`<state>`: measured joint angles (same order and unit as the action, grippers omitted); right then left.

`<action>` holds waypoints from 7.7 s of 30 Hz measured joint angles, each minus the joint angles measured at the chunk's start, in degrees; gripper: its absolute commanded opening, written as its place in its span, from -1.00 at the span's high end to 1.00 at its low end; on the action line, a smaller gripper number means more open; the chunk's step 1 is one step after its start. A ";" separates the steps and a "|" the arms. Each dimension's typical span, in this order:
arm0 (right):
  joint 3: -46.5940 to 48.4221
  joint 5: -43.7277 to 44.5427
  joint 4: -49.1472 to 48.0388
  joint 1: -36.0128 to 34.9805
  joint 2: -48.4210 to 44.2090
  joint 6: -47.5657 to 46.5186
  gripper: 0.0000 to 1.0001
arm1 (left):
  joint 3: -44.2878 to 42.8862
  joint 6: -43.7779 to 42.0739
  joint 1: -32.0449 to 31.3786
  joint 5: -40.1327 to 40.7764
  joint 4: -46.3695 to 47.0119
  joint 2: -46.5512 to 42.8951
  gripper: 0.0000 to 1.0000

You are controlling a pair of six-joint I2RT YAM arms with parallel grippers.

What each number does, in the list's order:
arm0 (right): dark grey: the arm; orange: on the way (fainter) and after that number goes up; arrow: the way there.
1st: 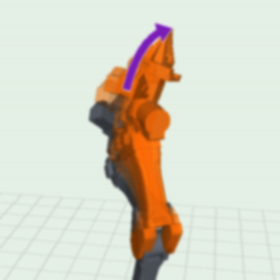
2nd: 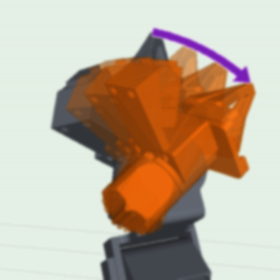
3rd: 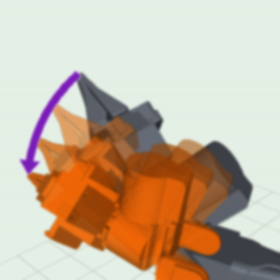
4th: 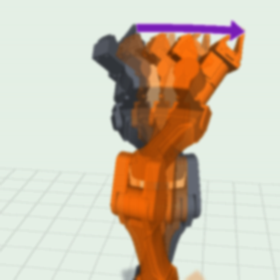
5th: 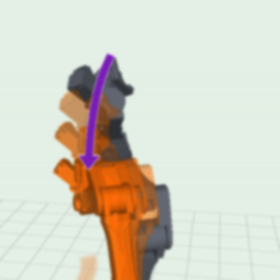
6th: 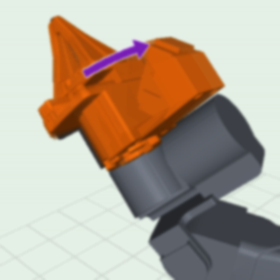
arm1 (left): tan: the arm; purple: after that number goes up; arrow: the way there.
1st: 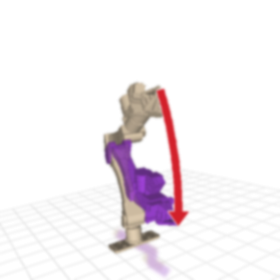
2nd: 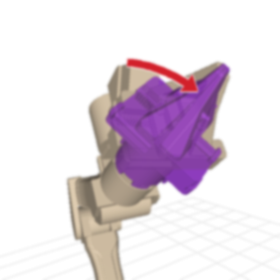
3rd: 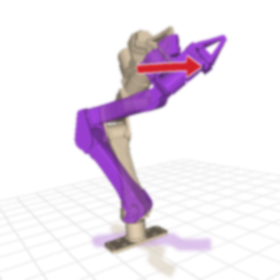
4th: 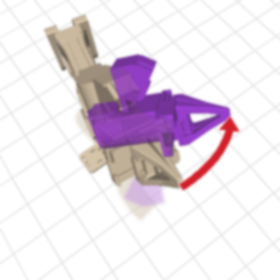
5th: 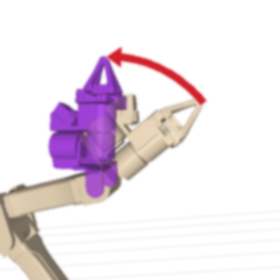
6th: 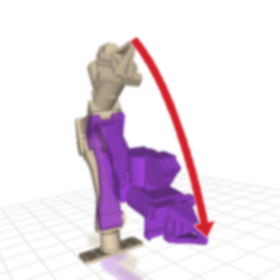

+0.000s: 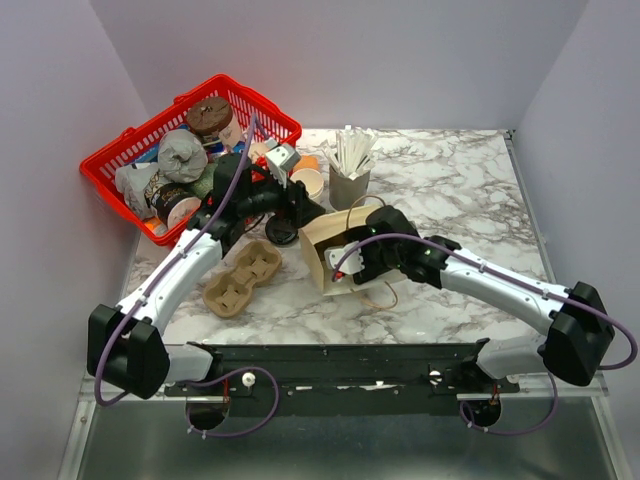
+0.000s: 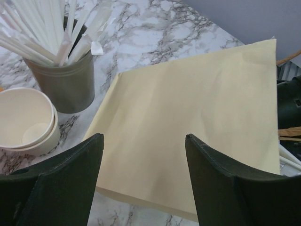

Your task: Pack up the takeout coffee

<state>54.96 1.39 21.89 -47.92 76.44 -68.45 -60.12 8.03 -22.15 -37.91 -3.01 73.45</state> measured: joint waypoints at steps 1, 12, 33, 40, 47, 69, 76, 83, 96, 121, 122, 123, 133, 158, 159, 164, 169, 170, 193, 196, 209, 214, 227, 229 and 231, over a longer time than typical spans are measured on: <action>0.09 -0.17 0.00 0.04 0.09 -0.13 0.99 | -0.04 0.02 0.35 -0.07 -0.04 0.31 -0.55; 1.18 -1.16 -1.31 1.18 2.60 -0.70 0.99 | -0.57 0.39 2.16 -1.62 -1.53 1.46 -0.53; 1.90 -6.43 -2.54 6.08 3.76 -2.45 0.99 | -3.41 1.46 2.23 -3.02 -2.95 4.37 -0.50; 1.90 -10.43 -2.49 7.43 3.65 -3.67 0.99 | -4.48 1.49 2.23 -3.28 -3.23 4.68 -0.50; 1.95 -12.20 -2.51 8.70 4.07 -4.72 0.99 | -5.03 1.46 2.27 -3.30 -3.58 4.72 -0.49; 5.03 -12.63 -3.34 10.67 8.90 -6.67 0.96 | -5.11 1.46 2.32 -3.32 -4.09 5.42 -0.50; 5.79 -12.11 -1.77 10.71 8.33 -6.10 0.43 | -5.11 1.46 2.32 -3.41 -4.07 5.42 -0.50; 10.47 -12.13 4.83 10.93 8.07 -1.81 -0.43 | -5.11 1.55 2.34 -3.78 -3.87 5.42 -0.50; 12.55 -12.13 9.81 10.93 7.28 1.14 -0.67 | -5.11 1.75 2.32 -4.39 -3.06 5.42 -0.50; 13.75 -9.11 6.62 10.91 12.09 2.56 -0.99 | -4.04 0.13 2.56 -9.99 -2.38 2.45 -0.58; 14.16 -9.14 7.19 10.91 12.09 2.91 -0.99 | -4.04 0.04 2.56 -11.43 -2.16 2.08 -0.60; 14.53 -9.14 7.72 10.91 12.09 3.28 -0.99 | -4.04 -0.02 2.56 -12.46 -2.08 1.90 -0.61; 15.85 -9.20 10.56 10.91 12.00 5.42 -0.99 | -3.89 -2.97 0.26 -17.77 -1.44 1.77 -0.58; 16.02 -12.26 17.49 11.58 8.07 8.46 -0.99 | -8.57 -8.63 -3.48 -6.32 -2.69 5.16 0.36; 16.04 -12.79 17.57 11.52 7.54 8.48 -0.99 | -8.57 -8.79 -3.48 -6.12 -2.82 5.64 0.41; 16.26 -14.16 18.08 11.21 5.14 8.94 -0.99 | -8.59 -9.20 -3.48 -5.99 -3.10 6.67 0.71; 16.74 -14.43 18.29 11.10 3.89 9.94 -0.99 | -9.14 -9.55 -3.50 -6.01 -3.30 7.15 1.00; 16.79 -14.43 18.32 10.93 3.52 10.16 -0.99 | -9.35 -9.46 -3.48 -6.01 -3.37 7.30 1.00; 24.00 -13.44 19.93 11.23 1.51 17.86 -0.98 | -18.38 -0.85 -3.04 -4.24 -4.50 10.97 -0.20; 26.38 -13.44 19.74 13.31 3.72 17.90 -0.98 | -20.17 -1.27 -2.60 -3.39 -4.59 10.19 -0.23; 39.19 -14.51 18.93 19.23 11.26 15.85 -0.95 | -21.24 -5.11 -1.86 -0.66 -10.51 4.63 -0.32; 43.74 -14.49 18.27 20.24 11.34 15.47 -0.93 | -23.56 -6.49 -1.84 2.91 -13.88 4.79 -0.33; 46.07 -16.72 22.93 27.10 5.18 14.84 -0.78 | -28.17 -10.25 -1.27 5.60 -17.40 6.54 -0.36; 45.90 -20.72 27.02 27.32 3.28 14.32 -0.78 | -28.41 -11.96 -1.18 5.62 -18.60 6.91 -0.38; 45.90 -26.27 31.93 27.39 1.22 12.83 -0.79 | -29.29 -13.42 -1.05 5.62 -19.96 7.65 -0.38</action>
<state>100.86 -24.88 53.82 -20.53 77.67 -55.61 -89.41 -5.39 -23.20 -32.29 -22.96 81.10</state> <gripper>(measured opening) 0.893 0.687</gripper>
